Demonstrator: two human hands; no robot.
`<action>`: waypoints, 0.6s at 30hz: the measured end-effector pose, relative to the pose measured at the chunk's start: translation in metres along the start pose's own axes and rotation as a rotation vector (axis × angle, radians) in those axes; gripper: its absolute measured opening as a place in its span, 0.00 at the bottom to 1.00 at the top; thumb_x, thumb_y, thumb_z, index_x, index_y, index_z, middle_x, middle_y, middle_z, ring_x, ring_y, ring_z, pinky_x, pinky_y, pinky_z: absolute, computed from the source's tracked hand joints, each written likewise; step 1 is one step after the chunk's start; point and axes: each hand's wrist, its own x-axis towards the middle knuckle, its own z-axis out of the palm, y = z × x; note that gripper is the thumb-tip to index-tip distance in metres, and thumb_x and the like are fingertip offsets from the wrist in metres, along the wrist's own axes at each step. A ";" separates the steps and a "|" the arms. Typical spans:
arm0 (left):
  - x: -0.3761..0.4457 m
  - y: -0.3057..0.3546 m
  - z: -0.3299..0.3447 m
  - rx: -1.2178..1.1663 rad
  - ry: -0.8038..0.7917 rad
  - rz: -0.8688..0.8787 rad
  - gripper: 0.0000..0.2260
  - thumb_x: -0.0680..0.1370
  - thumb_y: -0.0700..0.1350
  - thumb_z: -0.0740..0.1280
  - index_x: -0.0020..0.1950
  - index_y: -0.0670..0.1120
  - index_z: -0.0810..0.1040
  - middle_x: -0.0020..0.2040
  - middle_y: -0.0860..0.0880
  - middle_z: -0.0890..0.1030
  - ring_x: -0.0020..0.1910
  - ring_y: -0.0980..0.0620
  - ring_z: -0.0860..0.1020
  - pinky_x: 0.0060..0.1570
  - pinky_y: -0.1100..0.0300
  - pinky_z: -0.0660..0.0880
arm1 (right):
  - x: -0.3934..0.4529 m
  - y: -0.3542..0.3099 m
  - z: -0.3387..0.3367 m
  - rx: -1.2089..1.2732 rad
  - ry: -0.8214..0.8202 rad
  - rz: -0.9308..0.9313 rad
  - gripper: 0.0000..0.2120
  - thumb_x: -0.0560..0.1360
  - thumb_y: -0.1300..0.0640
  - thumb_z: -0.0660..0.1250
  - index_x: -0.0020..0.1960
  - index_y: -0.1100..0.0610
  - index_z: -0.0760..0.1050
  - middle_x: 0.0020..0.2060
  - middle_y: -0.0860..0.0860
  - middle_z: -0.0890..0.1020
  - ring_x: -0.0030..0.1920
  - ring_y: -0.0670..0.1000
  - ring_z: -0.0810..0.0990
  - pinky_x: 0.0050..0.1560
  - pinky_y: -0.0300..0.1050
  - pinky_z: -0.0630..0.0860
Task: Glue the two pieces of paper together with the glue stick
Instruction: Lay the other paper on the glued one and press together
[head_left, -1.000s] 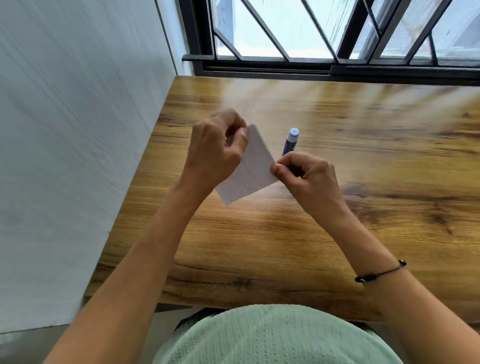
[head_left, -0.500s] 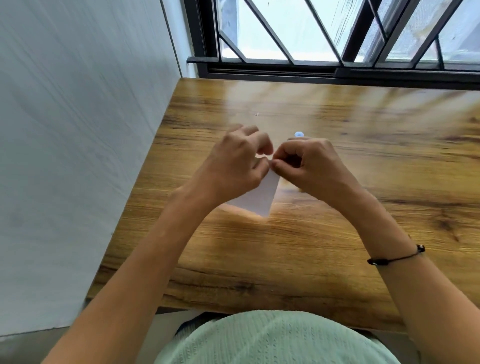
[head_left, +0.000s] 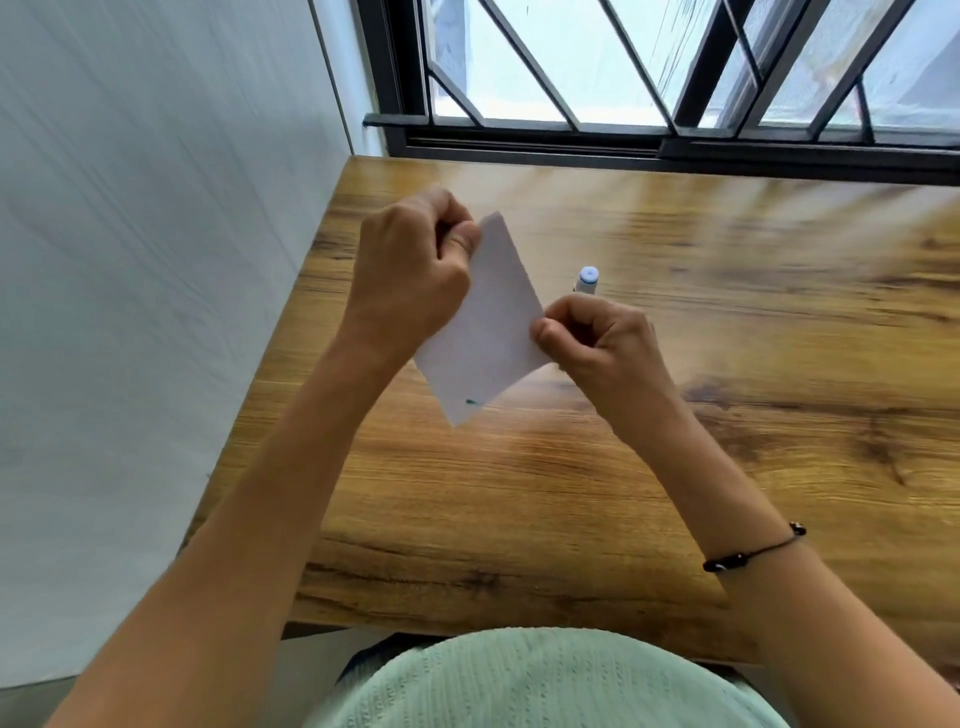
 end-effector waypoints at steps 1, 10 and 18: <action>0.000 -0.003 0.001 -0.023 0.013 -0.043 0.05 0.76 0.41 0.63 0.41 0.44 0.74 0.31 0.53 0.71 0.30 0.60 0.68 0.28 0.76 0.64 | -0.002 0.003 0.001 0.020 0.003 0.016 0.08 0.72 0.60 0.66 0.34 0.57 0.76 0.28 0.56 0.73 0.30 0.51 0.68 0.33 0.50 0.66; -0.024 -0.031 0.012 0.063 -0.114 -0.360 0.04 0.73 0.40 0.63 0.47 0.44 0.73 0.41 0.50 0.74 0.40 0.52 0.73 0.36 0.63 0.70 | 0.004 0.011 -0.003 0.044 0.096 0.053 0.06 0.72 0.61 0.66 0.36 0.59 0.75 0.30 0.52 0.74 0.32 0.48 0.70 0.36 0.48 0.70; -0.018 -0.003 0.010 0.136 -0.308 0.259 0.04 0.74 0.42 0.66 0.46 0.42 0.79 0.41 0.49 0.75 0.42 0.52 0.73 0.41 0.62 0.67 | 0.022 -0.021 -0.013 -0.282 -0.133 -0.193 0.06 0.72 0.59 0.69 0.38 0.62 0.79 0.31 0.50 0.76 0.30 0.43 0.70 0.32 0.36 0.67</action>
